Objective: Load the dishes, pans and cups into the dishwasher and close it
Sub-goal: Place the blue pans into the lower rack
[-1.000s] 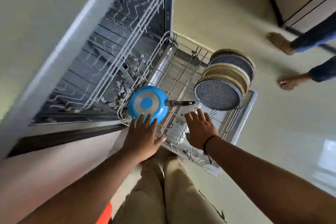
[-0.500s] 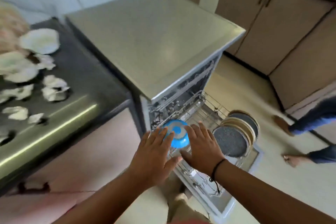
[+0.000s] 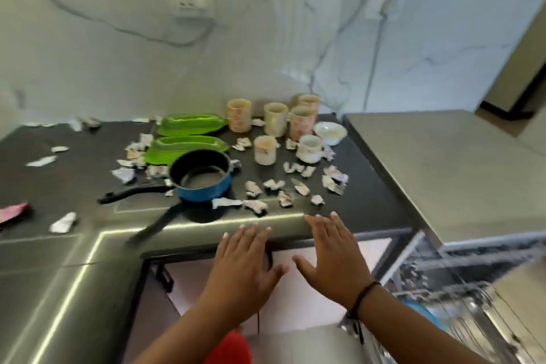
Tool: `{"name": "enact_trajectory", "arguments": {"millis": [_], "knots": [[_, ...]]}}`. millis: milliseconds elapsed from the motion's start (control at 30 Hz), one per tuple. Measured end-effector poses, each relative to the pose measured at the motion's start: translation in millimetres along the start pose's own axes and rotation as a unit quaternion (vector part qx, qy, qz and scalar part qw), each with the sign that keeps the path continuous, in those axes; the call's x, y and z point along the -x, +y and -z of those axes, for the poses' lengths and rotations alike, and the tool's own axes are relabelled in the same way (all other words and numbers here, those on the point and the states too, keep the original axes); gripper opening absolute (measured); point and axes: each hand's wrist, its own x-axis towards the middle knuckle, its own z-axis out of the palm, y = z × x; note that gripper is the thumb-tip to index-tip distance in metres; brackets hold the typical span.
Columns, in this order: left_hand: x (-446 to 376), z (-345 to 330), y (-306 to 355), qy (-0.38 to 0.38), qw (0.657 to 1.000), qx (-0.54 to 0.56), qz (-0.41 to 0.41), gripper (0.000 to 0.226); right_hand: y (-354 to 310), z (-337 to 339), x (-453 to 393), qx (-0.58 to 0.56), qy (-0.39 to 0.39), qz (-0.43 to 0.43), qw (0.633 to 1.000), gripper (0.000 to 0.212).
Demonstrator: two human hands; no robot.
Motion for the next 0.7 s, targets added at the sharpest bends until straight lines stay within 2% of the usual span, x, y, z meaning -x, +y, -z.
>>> {"name": "enact_trajectory", "arguments": {"millis": [133, 367, 500, 600, 700], "knots": [[-1.9, 27.5, -53.8, 0.062, 0.994, -0.002, 0.089, 0.096, -51.0, -4.6, -48.6, -0.019, -0.043, 0.091, 0.995, 0.074], [-50.2, 64.7, -154.1, 0.135, 0.958, -0.123, 0.219, 0.082, -96.2, -28.1, -129.9, -0.043, -0.109, 0.181, 0.976, 0.076], [-77.6, 81.8, -201.1, 0.038, 0.929, -0.187, 0.317, 0.079, -112.9, -40.2, -163.3, -0.047, -0.122, 0.242, 0.961, 0.070], [-92.3, 87.9, -222.1, -0.021, 0.919, -0.208, 0.336, 0.074, -119.1, -47.6, -179.8, -0.079, -0.137, 0.267, 0.951, 0.067], [-97.4, 84.8, -233.4, -0.066, 0.923, -0.160, 0.343, 0.053, -120.1, -54.8, -190.2, -0.105, -0.132, 0.270, 0.948, 0.064]]}}
